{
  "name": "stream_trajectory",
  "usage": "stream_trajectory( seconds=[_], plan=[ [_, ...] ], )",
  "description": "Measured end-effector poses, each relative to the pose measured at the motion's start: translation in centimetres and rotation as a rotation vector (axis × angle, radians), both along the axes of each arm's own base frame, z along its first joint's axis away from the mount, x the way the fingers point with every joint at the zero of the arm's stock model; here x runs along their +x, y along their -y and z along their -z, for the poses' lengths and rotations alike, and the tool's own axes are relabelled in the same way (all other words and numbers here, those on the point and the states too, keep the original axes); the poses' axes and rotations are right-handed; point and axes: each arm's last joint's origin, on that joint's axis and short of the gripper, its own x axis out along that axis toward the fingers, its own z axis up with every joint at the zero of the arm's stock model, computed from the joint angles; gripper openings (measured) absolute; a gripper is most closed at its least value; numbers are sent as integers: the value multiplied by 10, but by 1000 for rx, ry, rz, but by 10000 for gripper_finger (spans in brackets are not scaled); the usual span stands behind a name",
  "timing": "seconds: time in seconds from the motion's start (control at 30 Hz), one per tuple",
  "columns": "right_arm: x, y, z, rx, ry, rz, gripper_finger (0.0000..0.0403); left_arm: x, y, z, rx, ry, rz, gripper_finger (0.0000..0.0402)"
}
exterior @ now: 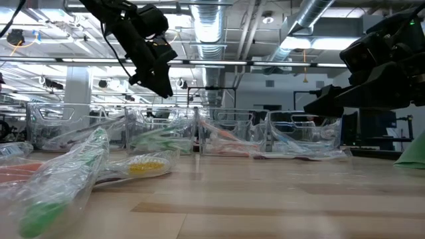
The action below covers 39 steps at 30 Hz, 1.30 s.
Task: Pick & Place Toothbrushes
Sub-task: Put the violet toothbrush into the left transparent bin
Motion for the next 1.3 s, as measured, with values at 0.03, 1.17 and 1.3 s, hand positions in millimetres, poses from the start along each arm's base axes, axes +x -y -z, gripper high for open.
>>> stream_trajectory(
  seconds=[0.03, 1.17, 1.3],
  plan=[
    [0, 0, 0, 0, 0, 0, 303, 0, 0, 0, -1, -1, 0, 115],
    [38, -19, -21, 18, -43, 75, 302, -12, 79, -60, 6, 269, 302, 129],
    [50, -11, -16, -104, -265, 257, 302, -7, 97, -58, -9, 259, 379, 139]
  ],
)
